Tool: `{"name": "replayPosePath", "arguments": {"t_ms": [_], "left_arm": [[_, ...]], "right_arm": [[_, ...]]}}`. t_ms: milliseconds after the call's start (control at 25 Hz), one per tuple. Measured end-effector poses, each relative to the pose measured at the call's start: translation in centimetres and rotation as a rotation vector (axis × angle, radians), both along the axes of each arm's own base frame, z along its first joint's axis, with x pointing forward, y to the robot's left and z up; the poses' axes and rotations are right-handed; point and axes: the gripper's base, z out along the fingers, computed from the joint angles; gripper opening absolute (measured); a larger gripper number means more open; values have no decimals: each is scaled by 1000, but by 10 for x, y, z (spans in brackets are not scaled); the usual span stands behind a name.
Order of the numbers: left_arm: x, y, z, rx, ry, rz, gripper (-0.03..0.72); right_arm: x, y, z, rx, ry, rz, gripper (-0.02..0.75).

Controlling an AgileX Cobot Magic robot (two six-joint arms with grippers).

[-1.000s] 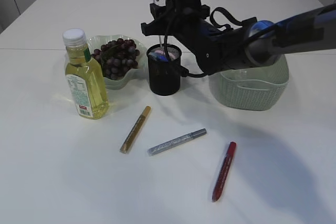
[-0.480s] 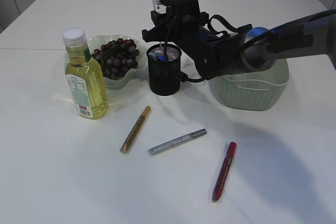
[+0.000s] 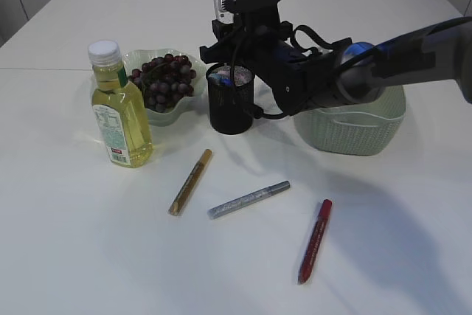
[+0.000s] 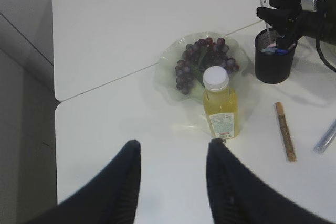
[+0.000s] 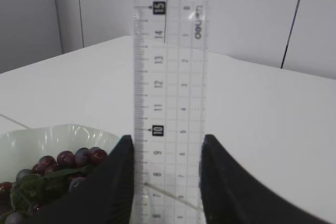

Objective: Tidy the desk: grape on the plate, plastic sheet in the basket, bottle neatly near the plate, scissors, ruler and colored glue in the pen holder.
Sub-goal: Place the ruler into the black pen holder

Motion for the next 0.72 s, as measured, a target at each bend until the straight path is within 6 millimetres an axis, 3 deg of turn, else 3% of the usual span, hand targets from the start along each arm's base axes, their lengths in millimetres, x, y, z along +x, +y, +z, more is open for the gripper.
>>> {"name": "replayPosePath", "arguments": {"t_ms": [720], "left_arm": [[0,0,0,0,-1,0,308]], "right_arm": [[0,0,-2,-9,27,3,308]]}}
